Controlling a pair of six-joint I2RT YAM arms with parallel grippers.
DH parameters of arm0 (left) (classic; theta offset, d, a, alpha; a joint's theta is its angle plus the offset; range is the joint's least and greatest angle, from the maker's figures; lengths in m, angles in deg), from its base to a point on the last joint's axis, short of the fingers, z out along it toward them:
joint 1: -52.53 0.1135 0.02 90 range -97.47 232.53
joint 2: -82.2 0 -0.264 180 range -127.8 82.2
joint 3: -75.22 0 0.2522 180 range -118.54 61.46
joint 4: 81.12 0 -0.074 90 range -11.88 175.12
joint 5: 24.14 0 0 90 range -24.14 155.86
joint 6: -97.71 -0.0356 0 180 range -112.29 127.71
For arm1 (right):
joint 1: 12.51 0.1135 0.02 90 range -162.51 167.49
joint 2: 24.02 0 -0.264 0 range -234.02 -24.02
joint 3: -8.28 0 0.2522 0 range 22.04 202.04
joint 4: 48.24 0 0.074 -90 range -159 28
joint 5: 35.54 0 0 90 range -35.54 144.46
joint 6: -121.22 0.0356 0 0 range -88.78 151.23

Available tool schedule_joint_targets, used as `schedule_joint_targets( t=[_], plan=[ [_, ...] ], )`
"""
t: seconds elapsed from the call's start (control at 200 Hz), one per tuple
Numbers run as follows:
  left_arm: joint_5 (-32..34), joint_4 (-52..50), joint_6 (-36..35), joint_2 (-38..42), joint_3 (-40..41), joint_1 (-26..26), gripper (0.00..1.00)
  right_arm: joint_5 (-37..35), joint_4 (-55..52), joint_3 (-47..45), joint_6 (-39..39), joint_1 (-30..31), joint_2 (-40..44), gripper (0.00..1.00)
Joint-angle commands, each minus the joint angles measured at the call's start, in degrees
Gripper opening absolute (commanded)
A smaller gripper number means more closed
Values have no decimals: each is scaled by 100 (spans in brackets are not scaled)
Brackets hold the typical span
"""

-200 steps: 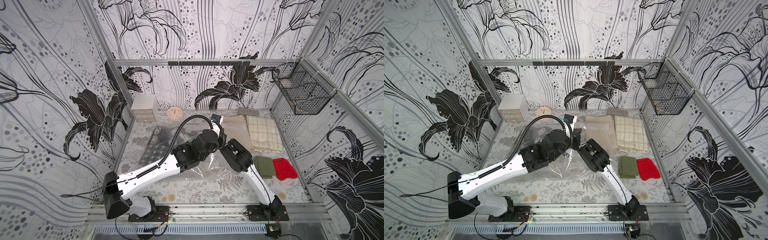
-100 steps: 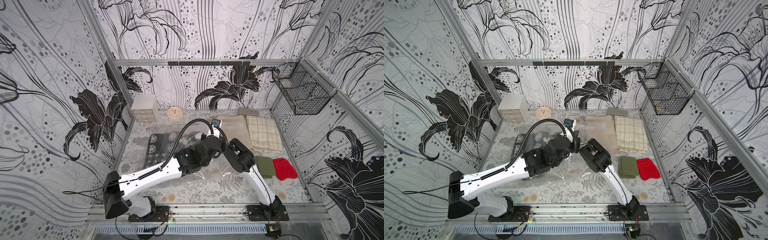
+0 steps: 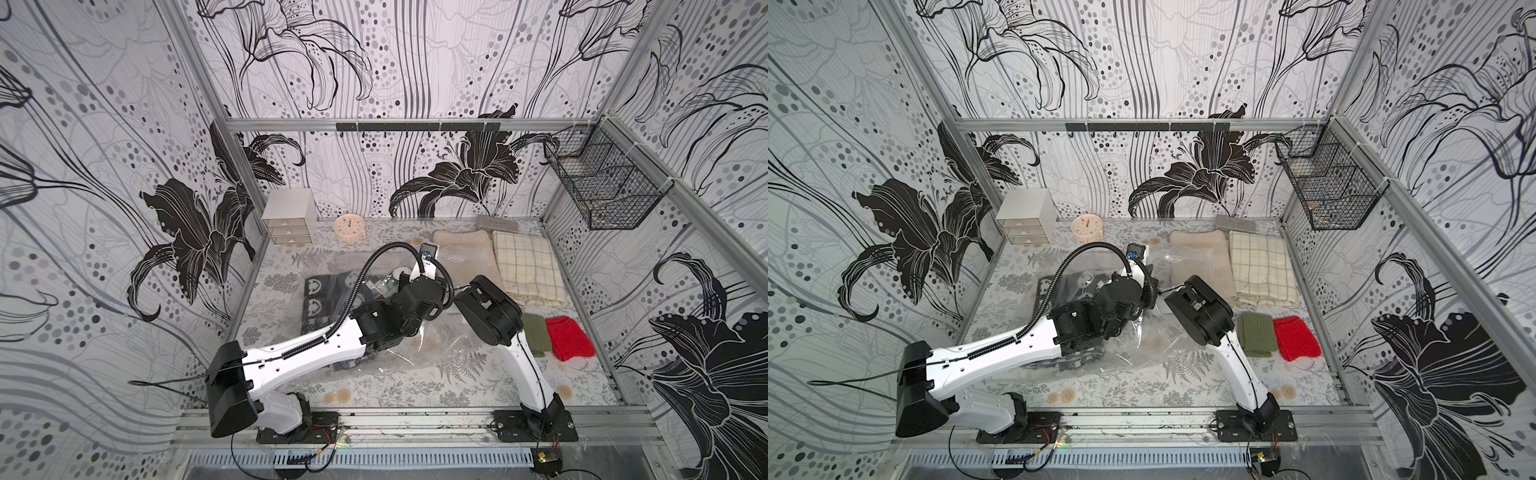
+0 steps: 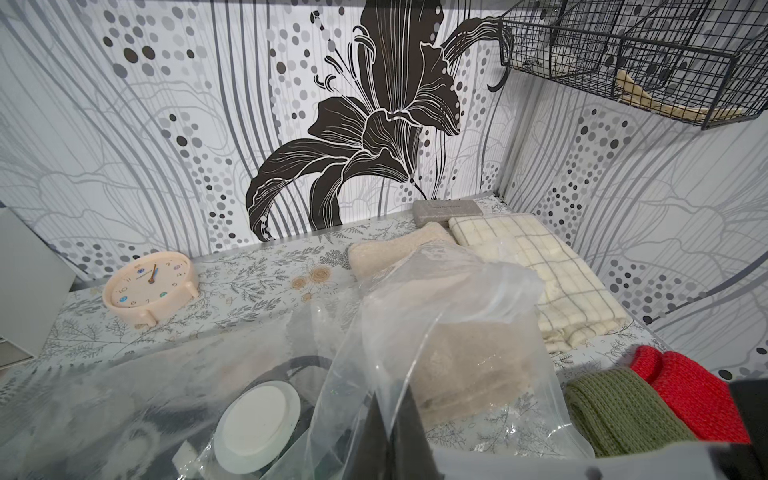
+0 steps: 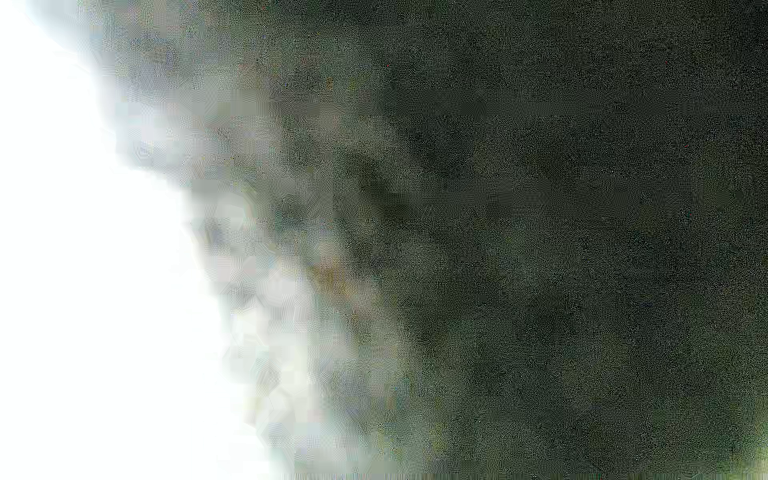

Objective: Take the scarf out of the vacuum bag
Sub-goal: Take out the scarf from the vacuum bag.

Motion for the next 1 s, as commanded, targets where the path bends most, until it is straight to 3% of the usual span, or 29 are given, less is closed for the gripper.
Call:
schedule_joint_targets(
  t=[0.0, 0.566, 0.991],
  plan=[
    [176, -6, 55, -27, 36, 51, 0, -48, 524, -255, 313, -106, 371, 0],
    [29, -58, 296, -101, 26, 184, 0, -557, -291, -662, -272, -315, 784, 0],
    [-933, -116, 628, -230, -15, 451, 0, -1125, -660, -1187, -501, -515, 1202, 0]
  ],
)
